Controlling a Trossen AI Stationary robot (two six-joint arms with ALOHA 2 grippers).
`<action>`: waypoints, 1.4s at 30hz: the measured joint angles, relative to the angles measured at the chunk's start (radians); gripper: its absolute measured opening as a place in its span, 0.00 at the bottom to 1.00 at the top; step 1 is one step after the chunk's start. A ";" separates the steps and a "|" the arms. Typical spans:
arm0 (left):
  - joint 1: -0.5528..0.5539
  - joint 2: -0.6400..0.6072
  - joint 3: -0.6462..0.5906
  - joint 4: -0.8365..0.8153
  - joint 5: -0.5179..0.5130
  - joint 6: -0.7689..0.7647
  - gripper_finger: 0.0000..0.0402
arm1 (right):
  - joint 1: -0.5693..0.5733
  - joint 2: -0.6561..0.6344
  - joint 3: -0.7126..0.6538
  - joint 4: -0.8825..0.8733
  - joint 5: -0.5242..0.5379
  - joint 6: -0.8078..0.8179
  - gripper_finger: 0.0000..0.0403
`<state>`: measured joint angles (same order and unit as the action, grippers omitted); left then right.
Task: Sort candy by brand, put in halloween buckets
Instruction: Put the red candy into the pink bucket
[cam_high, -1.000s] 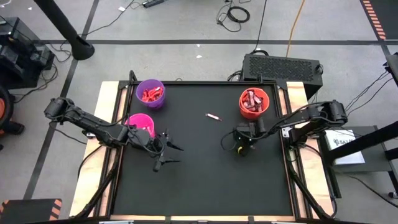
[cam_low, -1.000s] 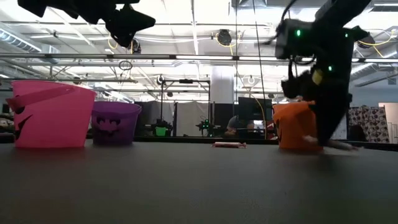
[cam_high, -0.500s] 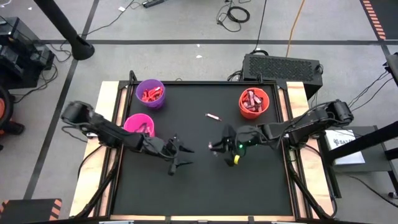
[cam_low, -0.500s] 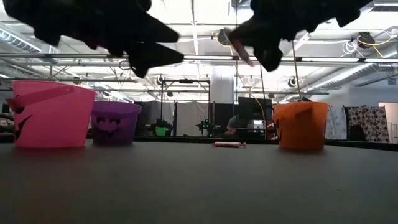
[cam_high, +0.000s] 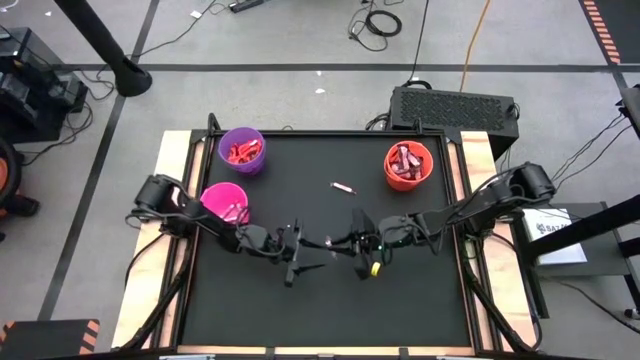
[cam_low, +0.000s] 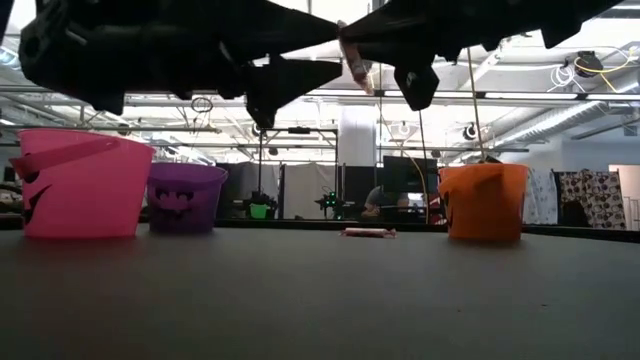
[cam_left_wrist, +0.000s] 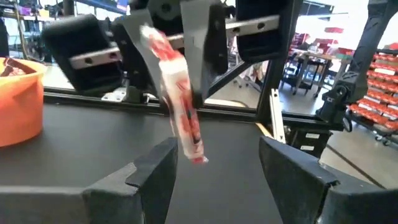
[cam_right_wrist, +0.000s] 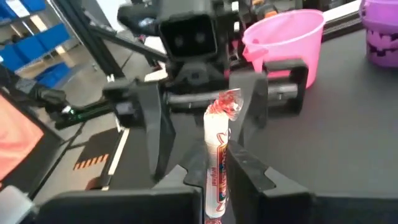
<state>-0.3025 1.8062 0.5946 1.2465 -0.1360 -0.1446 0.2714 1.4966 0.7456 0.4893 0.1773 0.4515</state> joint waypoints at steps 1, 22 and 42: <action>0.001 0.010 0.008 0.002 0.000 -0.002 0.58 | 0.000 0.005 0.000 0.014 0.001 0.000 0.08; 0.009 0.027 0.082 -0.059 -0.079 0.020 0.50 | -0.001 0.007 0.000 0.059 0.005 -0.013 0.08; 0.009 -0.187 0.079 -0.471 -0.056 0.020 0.13 | -0.007 -0.014 0.001 -0.125 -0.048 0.014 0.48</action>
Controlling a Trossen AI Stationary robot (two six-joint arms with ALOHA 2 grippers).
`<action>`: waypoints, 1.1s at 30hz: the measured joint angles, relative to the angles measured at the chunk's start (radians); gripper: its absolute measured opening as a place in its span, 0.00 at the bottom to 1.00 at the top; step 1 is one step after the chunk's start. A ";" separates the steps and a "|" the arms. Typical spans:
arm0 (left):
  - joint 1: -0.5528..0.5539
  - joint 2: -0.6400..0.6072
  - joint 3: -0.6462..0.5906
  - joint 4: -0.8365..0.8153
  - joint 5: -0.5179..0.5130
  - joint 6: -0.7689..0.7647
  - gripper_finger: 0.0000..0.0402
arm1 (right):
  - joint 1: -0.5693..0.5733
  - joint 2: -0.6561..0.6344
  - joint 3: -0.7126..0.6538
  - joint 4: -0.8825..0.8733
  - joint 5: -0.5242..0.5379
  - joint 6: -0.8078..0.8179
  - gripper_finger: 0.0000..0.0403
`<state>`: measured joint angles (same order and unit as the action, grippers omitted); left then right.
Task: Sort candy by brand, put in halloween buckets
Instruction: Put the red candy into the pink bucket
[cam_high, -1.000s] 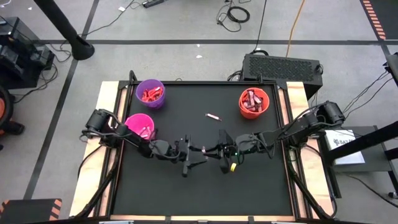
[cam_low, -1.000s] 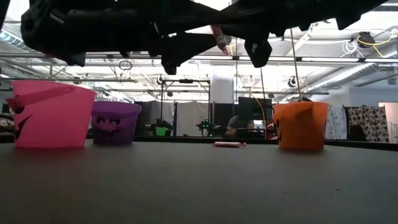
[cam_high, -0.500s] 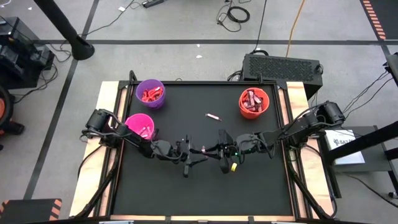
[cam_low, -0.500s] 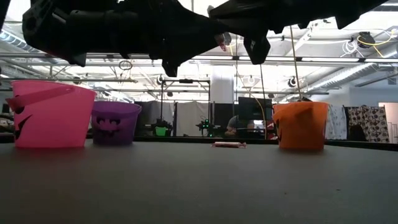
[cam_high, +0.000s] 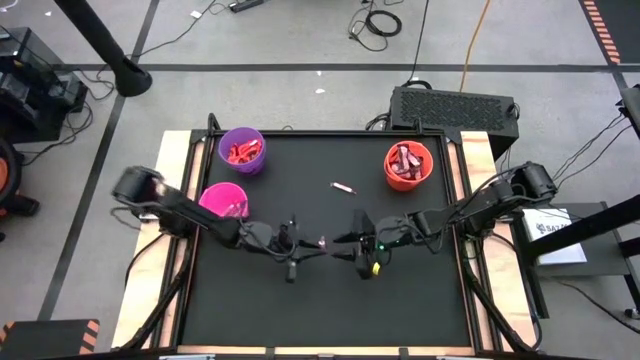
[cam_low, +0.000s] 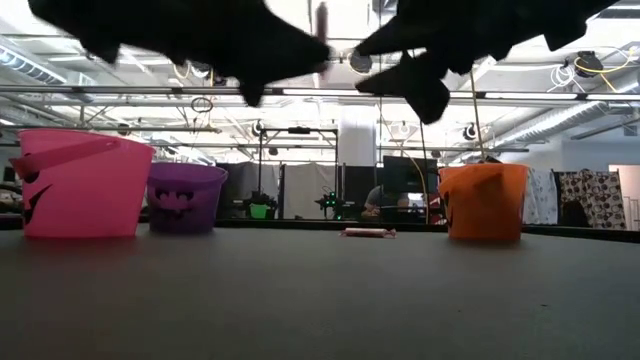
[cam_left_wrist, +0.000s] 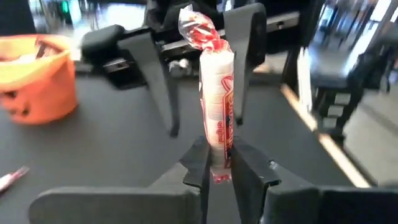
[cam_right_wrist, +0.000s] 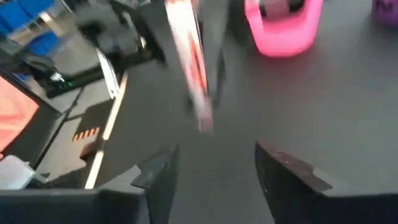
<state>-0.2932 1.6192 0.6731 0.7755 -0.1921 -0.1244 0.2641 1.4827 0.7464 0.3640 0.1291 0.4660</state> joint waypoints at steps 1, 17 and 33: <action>0.000 -0.056 0.000 -0.101 0.000 0.000 0.14 | 0.002 0.000 0.000 -0.022 0.000 0.018 0.50; 0.011 -0.745 0.121 -1.807 -0.069 -0.843 0.16 | 0.079 0.071 0.000 -0.067 0.114 0.087 0.56; 0.012 -0.748 0.121 -2.052 -0.151 -0.939 0.21 | 0.084 0.070 0.000 -0.034 0.111 -0.009 0.56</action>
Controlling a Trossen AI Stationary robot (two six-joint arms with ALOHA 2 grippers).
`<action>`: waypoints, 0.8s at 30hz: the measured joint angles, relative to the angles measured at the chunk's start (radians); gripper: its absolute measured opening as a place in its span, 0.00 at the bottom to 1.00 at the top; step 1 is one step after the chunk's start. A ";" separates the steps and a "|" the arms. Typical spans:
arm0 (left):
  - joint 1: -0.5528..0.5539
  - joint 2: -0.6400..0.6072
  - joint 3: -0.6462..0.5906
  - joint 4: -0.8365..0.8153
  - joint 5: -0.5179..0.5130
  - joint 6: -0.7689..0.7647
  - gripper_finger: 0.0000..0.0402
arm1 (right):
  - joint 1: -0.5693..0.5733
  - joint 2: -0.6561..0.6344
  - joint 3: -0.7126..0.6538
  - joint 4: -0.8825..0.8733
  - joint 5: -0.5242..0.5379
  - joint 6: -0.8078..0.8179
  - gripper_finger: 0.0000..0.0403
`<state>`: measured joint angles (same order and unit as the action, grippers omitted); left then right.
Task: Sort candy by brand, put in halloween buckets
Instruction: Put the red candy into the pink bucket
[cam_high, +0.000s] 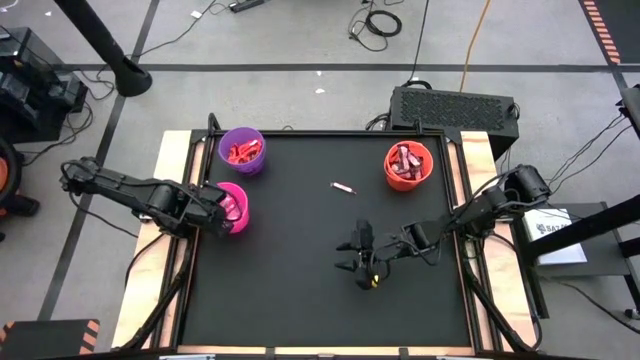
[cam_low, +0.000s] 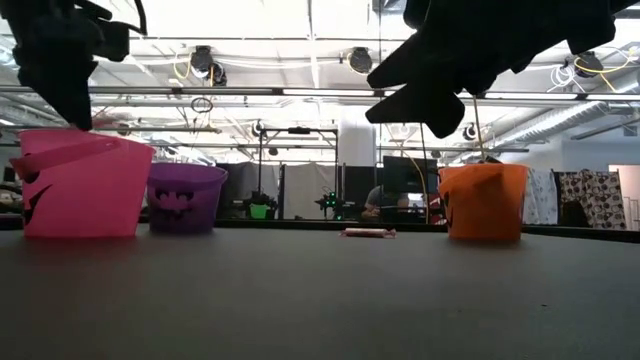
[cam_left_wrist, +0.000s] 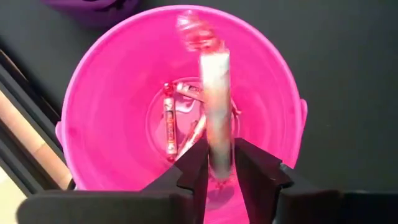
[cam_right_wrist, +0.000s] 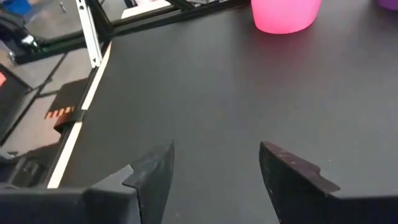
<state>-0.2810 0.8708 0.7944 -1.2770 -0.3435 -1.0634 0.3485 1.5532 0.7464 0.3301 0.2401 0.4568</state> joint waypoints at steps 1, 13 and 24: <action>0.000 0.003 0.000 0.000 0.000 0.000 0.22 | 0.000 0.000 0.000 -0.004 0.000 -0.007 0.56; 0.000 0.054 0.000 0.046 -0.036 0.004 0.40 | -0.060 0.000 0.000 -0.067 0.138 -0.042 0.56; -0.003 0.055 0.000 0.464 -0.136 0.325 0.40 | -0.393 0.000 0.000 -0.160 0.046 -0.070 0.56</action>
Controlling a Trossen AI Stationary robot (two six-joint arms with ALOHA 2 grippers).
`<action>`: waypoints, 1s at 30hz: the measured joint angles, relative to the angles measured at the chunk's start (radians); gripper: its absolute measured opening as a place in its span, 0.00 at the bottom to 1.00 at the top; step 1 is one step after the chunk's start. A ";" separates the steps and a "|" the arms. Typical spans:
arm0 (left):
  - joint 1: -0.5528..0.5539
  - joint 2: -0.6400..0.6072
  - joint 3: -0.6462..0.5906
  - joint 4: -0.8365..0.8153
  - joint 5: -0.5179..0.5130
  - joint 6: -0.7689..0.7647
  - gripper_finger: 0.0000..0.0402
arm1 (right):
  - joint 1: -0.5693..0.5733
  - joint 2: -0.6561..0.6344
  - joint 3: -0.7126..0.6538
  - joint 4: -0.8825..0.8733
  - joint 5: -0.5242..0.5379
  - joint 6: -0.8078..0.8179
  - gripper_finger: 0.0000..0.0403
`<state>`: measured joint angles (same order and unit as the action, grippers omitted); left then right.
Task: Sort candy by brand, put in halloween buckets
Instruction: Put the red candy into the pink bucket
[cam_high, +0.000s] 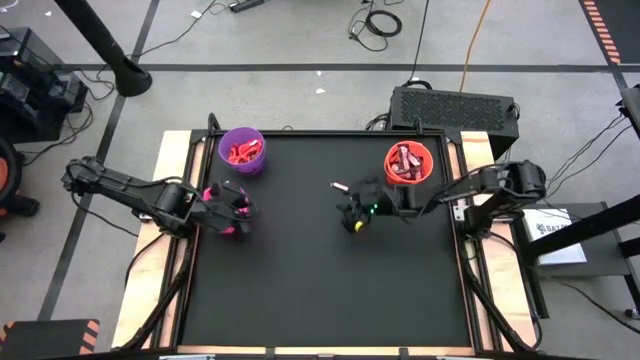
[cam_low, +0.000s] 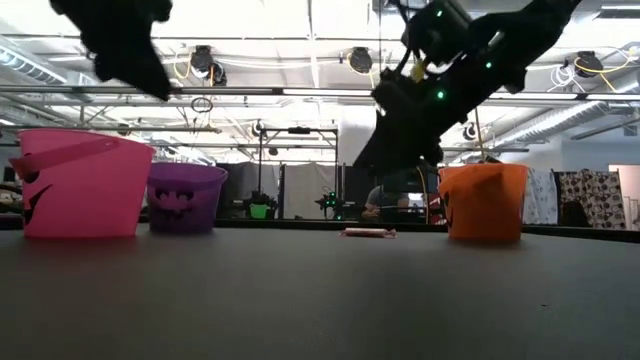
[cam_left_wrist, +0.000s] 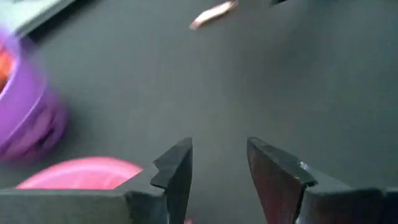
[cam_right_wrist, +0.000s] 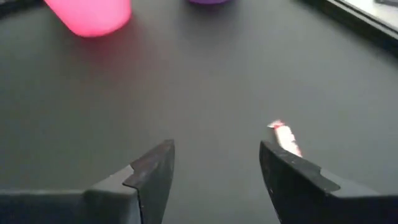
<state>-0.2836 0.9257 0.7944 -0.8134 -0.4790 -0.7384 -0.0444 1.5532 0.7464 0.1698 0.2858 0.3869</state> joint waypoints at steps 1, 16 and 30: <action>-0.003 0.000 0.000 0.042 -0.001 0.037 0.40 | -0.019 0.000 0.000 -0.005 -0.006 -0.030 0.56; -0.060 0.058 -0.001 0.267 -0.029 0.312 0.40 | -0.207 0.266 0.197 -0.178 -0.106 -0.218 0.56; -0.063 0.124 -0.001 0.280 -0.048 0.406 0.40 | -0.287 0.428 0.459 -0.532 -0.159 -0.249 0.42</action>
<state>-0.3471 1.0500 0.7933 -0.5334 -0.5274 -0.3328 -0.3312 1.9809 1.2051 -0.3625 0.1272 0.1377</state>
